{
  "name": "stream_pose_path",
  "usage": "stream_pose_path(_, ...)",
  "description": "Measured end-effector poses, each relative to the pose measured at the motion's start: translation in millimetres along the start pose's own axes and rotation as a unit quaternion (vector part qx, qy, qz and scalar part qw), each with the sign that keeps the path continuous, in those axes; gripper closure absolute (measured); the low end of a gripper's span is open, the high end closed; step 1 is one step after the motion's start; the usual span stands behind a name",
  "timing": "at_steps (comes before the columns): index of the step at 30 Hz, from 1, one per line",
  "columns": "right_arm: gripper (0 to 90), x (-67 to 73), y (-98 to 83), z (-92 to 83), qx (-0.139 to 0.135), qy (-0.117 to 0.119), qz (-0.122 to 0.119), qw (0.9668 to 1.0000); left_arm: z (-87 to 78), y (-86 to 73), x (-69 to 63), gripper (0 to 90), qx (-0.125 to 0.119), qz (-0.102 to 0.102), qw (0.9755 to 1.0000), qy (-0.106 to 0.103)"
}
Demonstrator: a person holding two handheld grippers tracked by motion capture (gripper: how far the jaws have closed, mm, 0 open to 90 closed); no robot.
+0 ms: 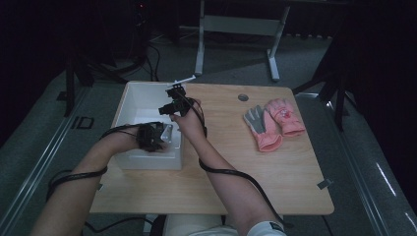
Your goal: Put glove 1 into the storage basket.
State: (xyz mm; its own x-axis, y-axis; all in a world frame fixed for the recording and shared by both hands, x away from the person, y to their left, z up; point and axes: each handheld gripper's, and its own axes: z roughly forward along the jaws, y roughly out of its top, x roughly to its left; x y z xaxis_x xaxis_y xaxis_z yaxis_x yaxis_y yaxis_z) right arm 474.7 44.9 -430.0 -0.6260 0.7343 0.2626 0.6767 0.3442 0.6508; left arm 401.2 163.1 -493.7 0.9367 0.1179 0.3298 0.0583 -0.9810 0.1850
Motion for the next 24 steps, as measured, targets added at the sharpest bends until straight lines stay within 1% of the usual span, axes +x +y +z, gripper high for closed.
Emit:
stream_pose_path(1, 56.5, -1.4, 0.1, -2.7, -0.002, 0.005, 0.003, 1.0000, 2.2, 1.3, 0.3, 71.2, 0.006, 0.003, 1.0000, -0.006)
stream_pose_path(2, 55.9, -2.8, 0.1, -5.1, -0.005, 0.010, 0.005, 0.9999, 3.4, 1.6, -0.6, 68.5, 0.009, 0.000, 0.9999, -0.008)
stream_pose_path(3, 55.3, -3.7, 0.1, -7.1, -0.006, 0.013, 0.005, 0.9999, 3.7, 1.4, -1.3, 66.0, 0.011, -0.009, 0.9998, -0.011)
stream_pose_path(4, 54.6, -5.0, 0.2, -10.4, -0.011, 0.012, 0.004, 0.9999, 3.0, 1.3, -0.7, 59.8, 0.009, -0.009, 0.9999, -0.008)
stream_pose_path(5, 54.2, -6.0, 0.1, -12.4, -0.013, 0.013, 0.003, 0.9998, 0.3, 0.6, -0.2, 55.0, 0.003, -0.015, 0.9999, -0.003)
stream_pose_path(6, 53.8, -7.6, 0.0, -16.4, -0.016, 0.016, 0.003, 0.9997, -1.8, 0.0, 0.6, 51.1, 0.003, -0.020, 0.9998, -0.001)
stream_pose_path(7, 53.1, -8.8, -0.2, -19.1, -0.018, 0.016, 0.001, 0.9997, -5.9, -0.9, 1.6, 48.4, -0.005, -0.030, 0.9995, 0.004)
stream_pose_path(8, 52.6, -10.7, -0.7, -24.0, -0.022, 0.018, 0.001, 0.9996, -9.4, -1.5, 2.8, 45.3, -0.007, -0.030, 0.9995, 0.007)
stream_pose_path(9, 52.5, -12.1, -0.9, -27.1, -0.024, 0.022, 0.003, 0.9995, -15.5, -2.7, 4.0, 45.0, -0.022, -0.045, 0.9987, 0.007)
stream_pose_path(10, 51.8, -14.7, -1.5, -32.6, -0.026, 0.027, 0.004, 0.9993, -19.7, -3.5, 5.0, 45.1, -0.029, -0.052, 0.9982, 0.009)
stream_pose_path(11, 51.7, -16.3, -2.0, -36.2, -0.029, 0.030, 0.003, 0.9991, -26.8, -4.5, 6.4, 45.0, -0.047, -0.068, 0.9966, 0.006)
stream_pose_path(12, 51.3, -18.6, -3.3, -43.6, -0.035, 0.033, 0.004, 0.9988, -30.1, -4.7, 6.7, 44.8, -0.049, -0.070, 0.9963, 0.006)
stream_pose_path(14, 50.4, -20.4, -5.3, -52.0, -0.041, 0.037, -0.001, 0.9985, -36.1, -4.1, 6.4, 44.3, -0.049, -0.077, 0.9958, 0.013)
stream_pose_path(16, 50.2, -22.3, -8.2, -62.5, -0.048, 0.040, -0.005, 0.9980, -45.2, -3.7, 6.6, 44.9, -0.060, -0.090, 0.9941, 0.014)
stream_pose_path(18, 50.2, -26.1, -11.6, -72.9, -0.058, 0.039, -0.007, 0.9975, -52.5, -3.6, 7.4, 45.3, -0.071, -0.098, 0.9926, 0.013)
stream_pose_path(19, 50.1, -27.8, -12.9, -76.6, -0.061, 0.039, -0.008, 0.9974, -58.0, -2.2, 7.6, 45.7, -0.080, -0.104, 0.9913, 0.013)
stream_pose_path(20, 49.2, -31.6, -15.6, -83.2, -0.064, 0.034, -0.011, 0.9973, -60.7, -1.2, 8.0, 45.9, -0.082, -0.104, 0.9912, 0.012)
stream_pose_path(22, 47.9, -35.7, -18.9, -90.2, -0.065, 0.033, -0.014, 0.9973, -66.4, 2.3, 8.5, 46.4, -0.085, -0.106, 0.9906, 0.016)
stream_pose_path(23, 47.2, -37.2, -20.5, -92.8, -0.065, 0.031, -0.015, 0.9973, -71.2, 6.2, 9.4, 46.8, -0.096, -0.108, 0.9894, 0.013)
stream_pose_path(24, 46.6, -40.7, -24.0, -97.8, -0.067, 0.027, -0.019, 0.9972, -73.6, 8.6, 9.7, 47.8, -0.099, -0.109, 0.9890, 0.014)
